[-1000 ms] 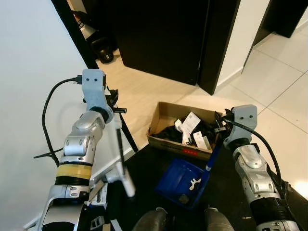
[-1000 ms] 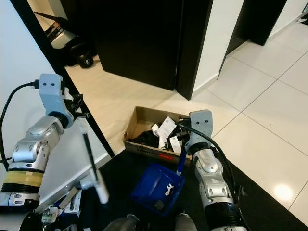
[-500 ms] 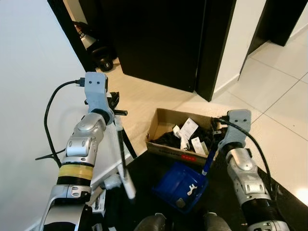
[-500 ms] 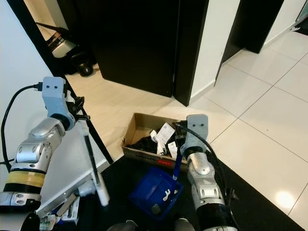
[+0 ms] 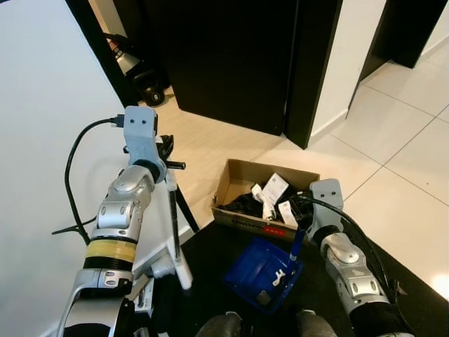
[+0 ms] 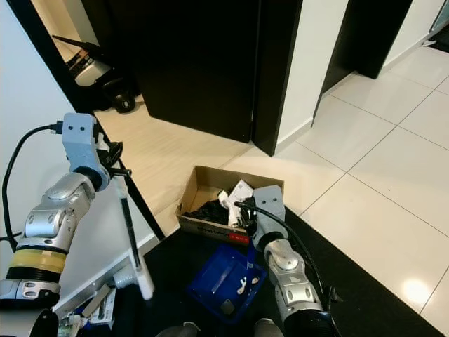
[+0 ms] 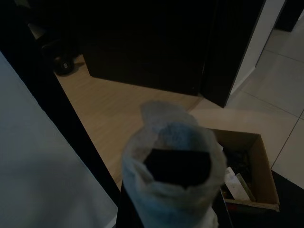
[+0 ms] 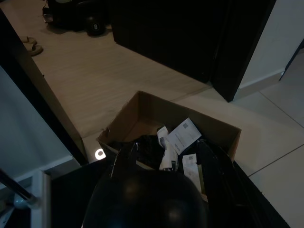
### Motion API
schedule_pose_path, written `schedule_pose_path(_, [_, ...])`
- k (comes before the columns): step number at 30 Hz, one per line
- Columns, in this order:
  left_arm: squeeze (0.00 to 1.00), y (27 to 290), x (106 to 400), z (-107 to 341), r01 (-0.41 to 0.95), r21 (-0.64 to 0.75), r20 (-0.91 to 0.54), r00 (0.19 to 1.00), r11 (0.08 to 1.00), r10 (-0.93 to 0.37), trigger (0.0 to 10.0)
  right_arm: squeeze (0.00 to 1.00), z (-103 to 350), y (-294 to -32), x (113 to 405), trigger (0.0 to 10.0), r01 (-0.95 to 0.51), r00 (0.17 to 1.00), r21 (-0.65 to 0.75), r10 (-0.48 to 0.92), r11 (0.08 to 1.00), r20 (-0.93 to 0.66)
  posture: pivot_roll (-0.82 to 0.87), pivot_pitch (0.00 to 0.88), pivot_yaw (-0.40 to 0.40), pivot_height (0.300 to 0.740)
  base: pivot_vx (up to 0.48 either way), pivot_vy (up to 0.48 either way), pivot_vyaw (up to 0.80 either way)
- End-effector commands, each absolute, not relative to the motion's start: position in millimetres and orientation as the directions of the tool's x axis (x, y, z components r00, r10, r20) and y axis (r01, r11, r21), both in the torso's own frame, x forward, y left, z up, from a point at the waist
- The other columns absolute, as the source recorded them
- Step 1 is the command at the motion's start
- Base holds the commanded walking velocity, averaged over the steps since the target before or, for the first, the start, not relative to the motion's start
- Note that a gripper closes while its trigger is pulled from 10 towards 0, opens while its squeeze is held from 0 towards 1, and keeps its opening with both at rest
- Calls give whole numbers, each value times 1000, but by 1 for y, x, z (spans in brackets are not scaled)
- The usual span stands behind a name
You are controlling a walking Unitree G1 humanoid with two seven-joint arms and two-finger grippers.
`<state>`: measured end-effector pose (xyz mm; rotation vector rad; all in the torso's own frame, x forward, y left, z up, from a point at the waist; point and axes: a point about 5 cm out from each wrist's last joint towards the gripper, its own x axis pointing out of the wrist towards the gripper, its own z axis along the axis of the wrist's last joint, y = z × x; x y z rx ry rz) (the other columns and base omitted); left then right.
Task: Sweep floor
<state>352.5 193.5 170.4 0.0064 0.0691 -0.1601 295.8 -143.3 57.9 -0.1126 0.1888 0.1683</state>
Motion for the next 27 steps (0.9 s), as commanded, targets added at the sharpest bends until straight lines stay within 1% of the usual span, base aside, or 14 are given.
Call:
schedule_pose_path(1, [0,194,355,174,154,25,-49,987,988,-153,10000,0,45,-141,287,10000,-194,955,-108,163,975,-246,26,83,106,740,0,0,0])
schedule_pose_path(4, [0,193,355,174,156,24,-48,987,987,-155,10000,0,42,-139,284,10000,-207,949,-115,171,972,-266,23,83,104,740,0,0,0])
schedule_pose_path(11, [0,192,356,173,158,22,-47,986,987,-157,10000,0,41,-141,282,10000,-177,954,-114,142,978,-264,20,84,104,740,0,0,0])
schedule_pose_path(12, [0,191,356,173,159,21,-47,986,987,-158,10000,0,42,-141,282,6980,-172,956,-113,138,979,-258,18,84,103,740,0,0,0])
schedule_pose_path(13, [0,191,356,173,159,21,-47,986,987,-158,10000,0,42,-141,282,6980,-172,956,-113,138,979,-258,18,84,103,740,0,0,0])
schedule_pose_path(14, [0,191,356,173,159,21,-47,986,987,-158,10000,0,44,-142,283,3608,-164,959,-113,132,980,-249,18,84,102,740,0,0,0])
schedule_pose_path(15, [0,191,356,173,159,21,-47,986,987,-158,10000,0,44,-142,283,3608,-164,959,-113,132,980,-249,18,84,102,740,0,0,0])
schedule_pose_path(16, [0,190,356,173,160,20,-47,986,987,-159,10000,0,45,-143,284,0,-154,963,-113,124,982,-239,18,84,100,740,0,0,0])
schedule_pose_path(22, [0,190,356,172,159,17,-47,986,987,-158,10000,0,50,-146,286,0,-147,970,-112,121,983,-213,18,85,99,740,0,0,0])
schedule_pose_path(24, [0,190,356,171,159,16,-47,986,987,-158,10000,0,63,-147,288,0,-199,972,-134,178,971,-155,17,86,100,740,0,0,0])
schedule_pose_path(25, [0,190,356,171,159,16,-47,986,987,-158,10000,0,63,-147,288,0,-199,972,-134,178,971,-155,17,86,100,740,0,0,0])
schedule_pose_path(27, [0,189,356,171,161,19,-47,986,987,-160,10000,0,76,-151,291,0,-240,968,-170,223,956,-113,16,87,99,740,0,0,0])
